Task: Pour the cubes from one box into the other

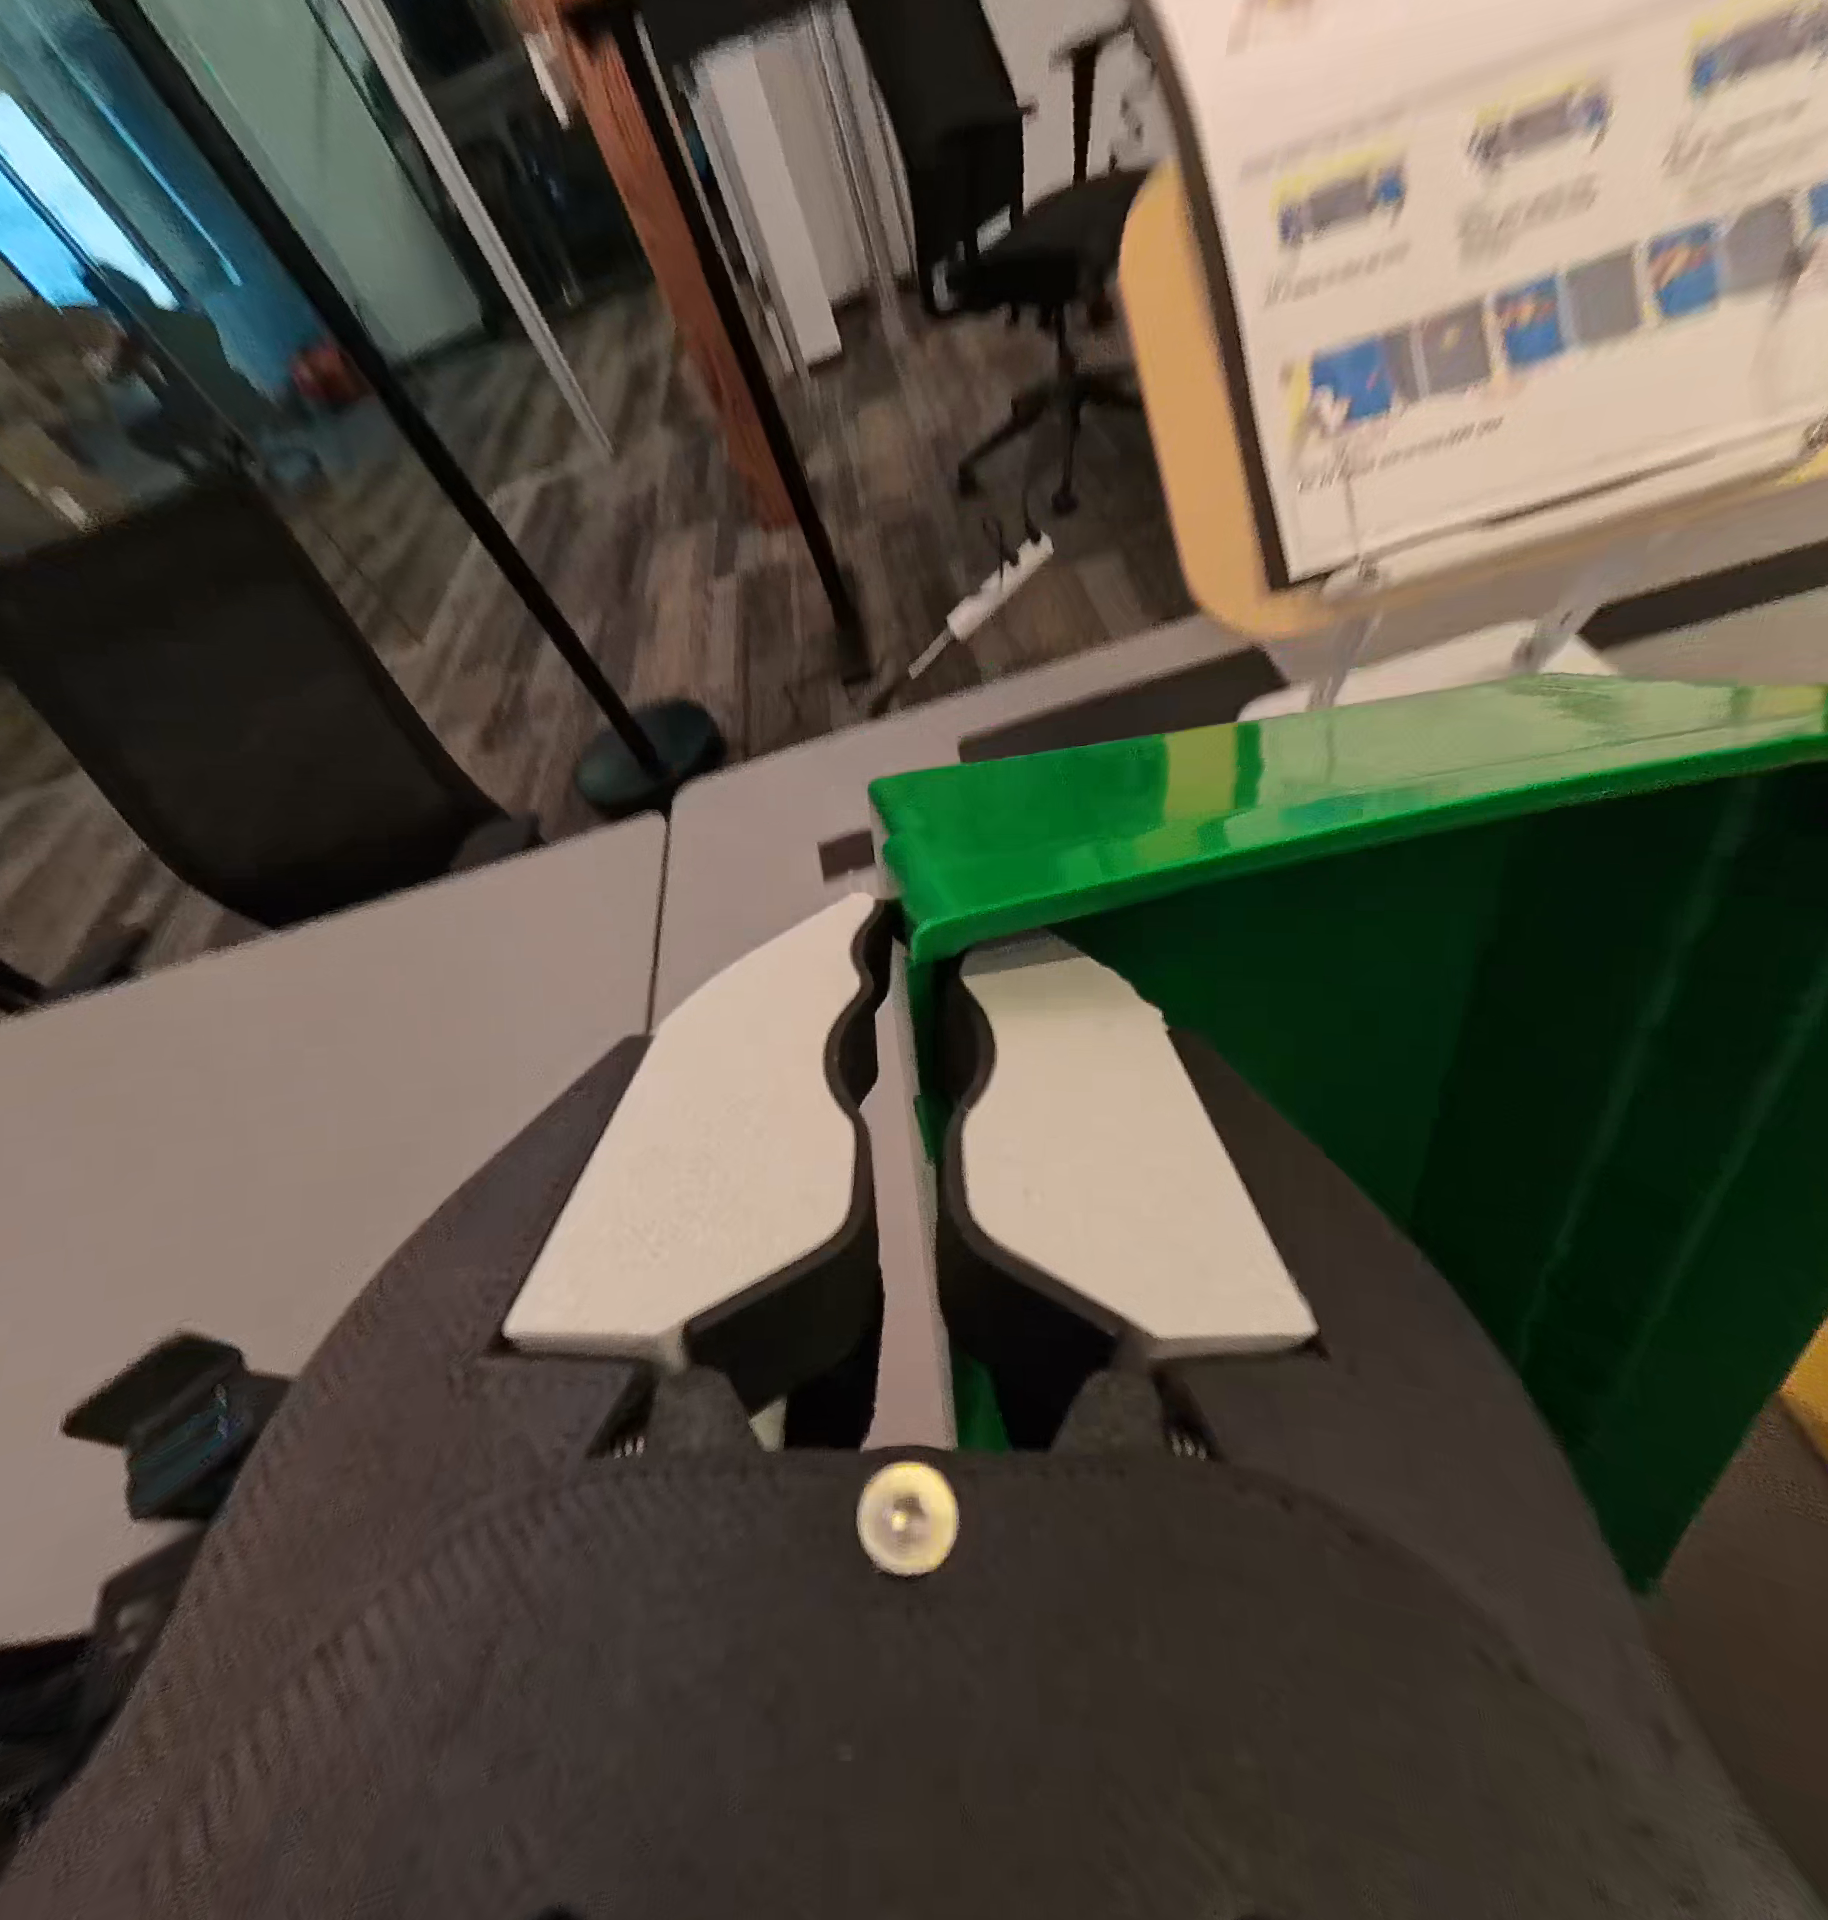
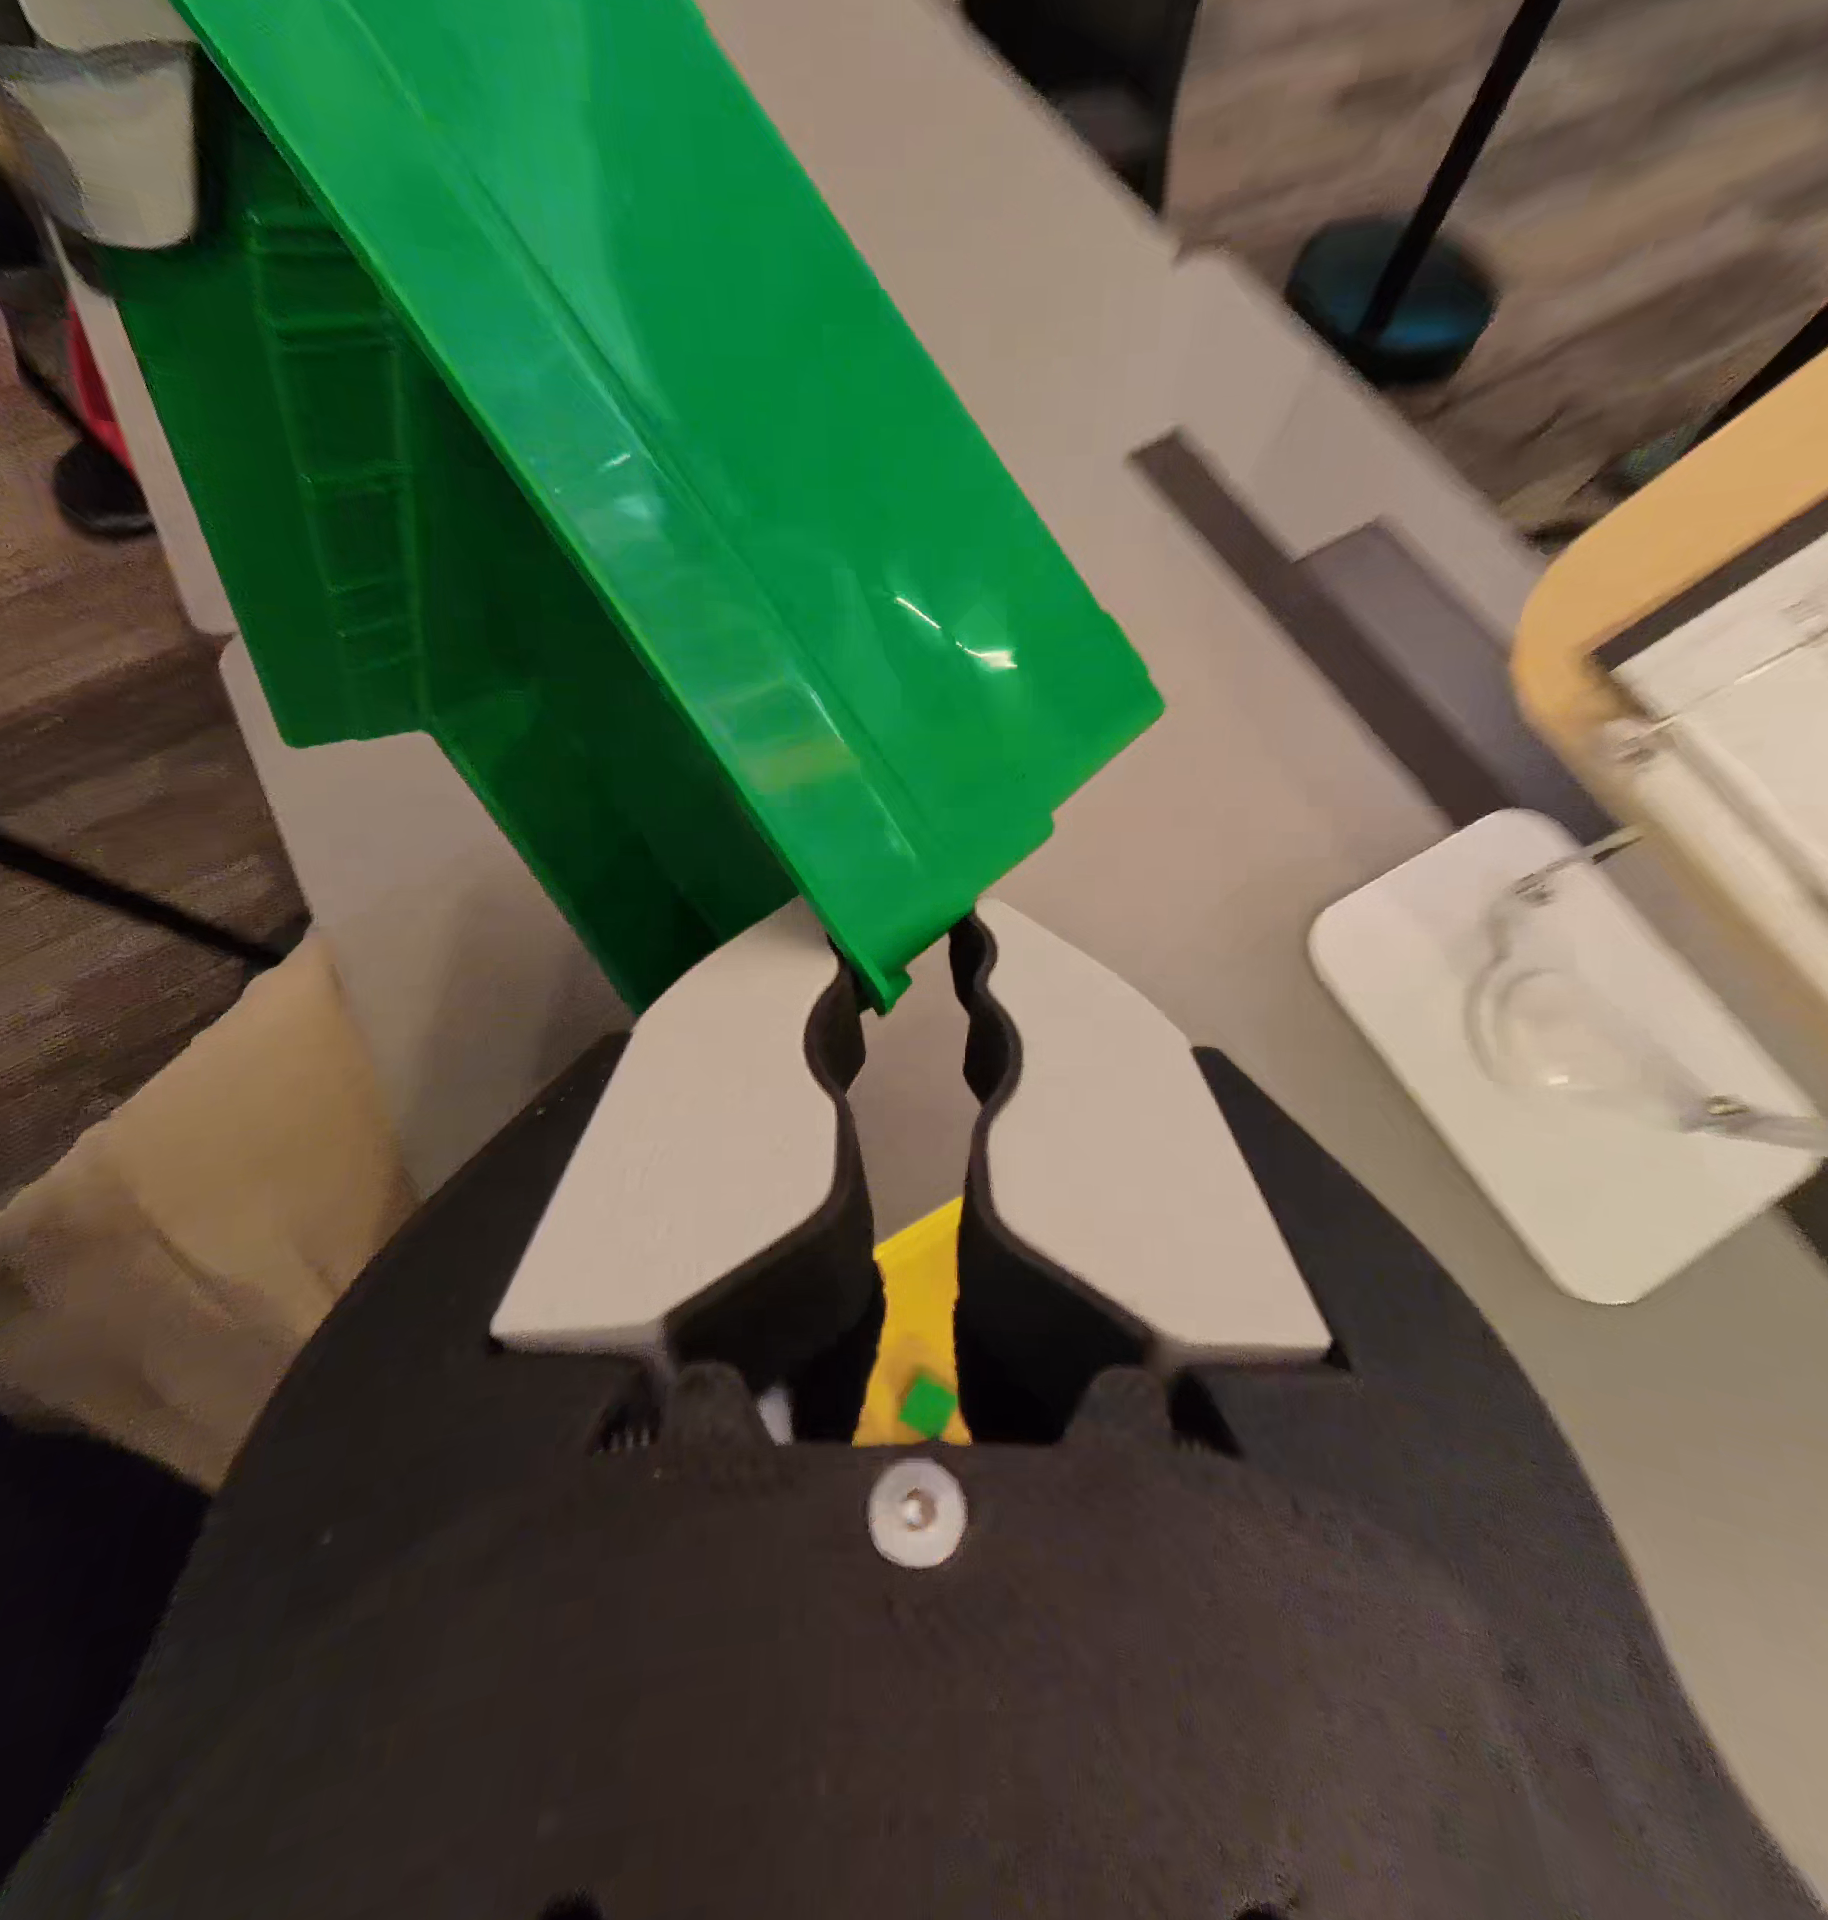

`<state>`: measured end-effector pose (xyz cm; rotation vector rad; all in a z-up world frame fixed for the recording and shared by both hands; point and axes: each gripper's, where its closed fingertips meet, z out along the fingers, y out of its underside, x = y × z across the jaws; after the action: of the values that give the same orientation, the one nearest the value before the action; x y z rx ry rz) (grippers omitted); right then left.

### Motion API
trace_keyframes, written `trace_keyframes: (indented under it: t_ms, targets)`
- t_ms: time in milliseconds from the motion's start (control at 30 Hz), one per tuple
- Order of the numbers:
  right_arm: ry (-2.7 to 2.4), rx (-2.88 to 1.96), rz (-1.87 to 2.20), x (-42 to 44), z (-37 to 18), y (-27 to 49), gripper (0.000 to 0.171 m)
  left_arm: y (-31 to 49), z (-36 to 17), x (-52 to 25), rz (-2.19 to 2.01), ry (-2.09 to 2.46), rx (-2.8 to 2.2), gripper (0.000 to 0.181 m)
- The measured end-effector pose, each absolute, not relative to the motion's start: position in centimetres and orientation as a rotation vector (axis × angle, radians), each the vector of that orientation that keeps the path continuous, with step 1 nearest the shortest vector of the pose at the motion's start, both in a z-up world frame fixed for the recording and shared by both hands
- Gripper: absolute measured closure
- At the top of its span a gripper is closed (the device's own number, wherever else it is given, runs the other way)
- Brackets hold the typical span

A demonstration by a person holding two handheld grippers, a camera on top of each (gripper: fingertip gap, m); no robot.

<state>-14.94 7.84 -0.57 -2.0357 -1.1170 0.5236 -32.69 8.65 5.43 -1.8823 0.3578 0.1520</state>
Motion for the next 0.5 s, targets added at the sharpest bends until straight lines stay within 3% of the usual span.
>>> trace_keyframes:
  t_ms: [200, 500]
  targets:
    - [-1.146, -2.257, 0.744, -17.4, -5.9, 9.5, 0.161, 11.6, -1.9, -35.4, -0.019, 0.317, -2.070, 0.173]
    - [-1.136, -2.434, 0.732, -19.1, -11.4, 13.6, 0.162, 13.9, -10.5, -37.5, -0.031, 0.330, -2.283, 0.173]
